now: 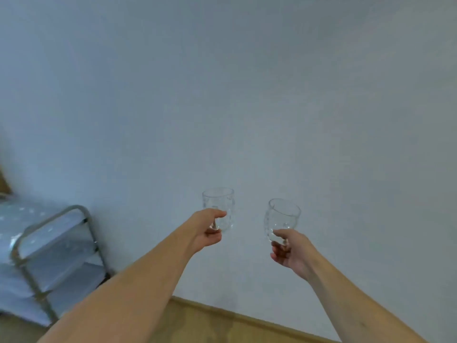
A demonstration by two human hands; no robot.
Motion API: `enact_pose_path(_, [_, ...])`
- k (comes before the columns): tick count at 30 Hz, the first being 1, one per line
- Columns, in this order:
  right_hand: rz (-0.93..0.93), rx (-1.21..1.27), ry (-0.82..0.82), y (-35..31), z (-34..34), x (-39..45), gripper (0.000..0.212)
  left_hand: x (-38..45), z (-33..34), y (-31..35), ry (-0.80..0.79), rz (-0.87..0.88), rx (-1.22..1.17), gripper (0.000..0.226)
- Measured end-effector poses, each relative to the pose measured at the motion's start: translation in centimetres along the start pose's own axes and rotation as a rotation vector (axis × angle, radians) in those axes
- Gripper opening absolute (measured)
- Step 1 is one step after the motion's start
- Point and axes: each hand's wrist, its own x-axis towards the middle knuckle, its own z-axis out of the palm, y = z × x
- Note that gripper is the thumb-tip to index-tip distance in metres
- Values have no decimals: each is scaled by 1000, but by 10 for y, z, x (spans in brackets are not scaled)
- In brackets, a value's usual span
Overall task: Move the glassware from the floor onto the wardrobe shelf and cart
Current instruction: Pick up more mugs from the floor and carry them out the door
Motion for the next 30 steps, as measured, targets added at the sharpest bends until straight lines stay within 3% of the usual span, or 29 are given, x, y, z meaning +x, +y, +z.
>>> enact_pose_path(3, [54, -78, -151, 5, 84, 35, 30, 5, -75, 9, 163, 8, -60, 43])
enact_pose_path(8, [128, -241, -400, 16, 211, 75, 22, 14, -175, 30, 423, -2, -158, 23])
enact_pose_path(18, [143, -461, -778, 58, 404, 104, 21, 15, -314, 40, 776, 13, -316, 22])
enact_pose_path(24, [226, -545, -939, 113, 498, 91, 25, 2, -394, 17, 929, -33, -406, 32])
enact_pose_path(30, [243, -630, -1029, 166, 600, 79, 27, -6, -502, 6, 992, -20, -493, 23])
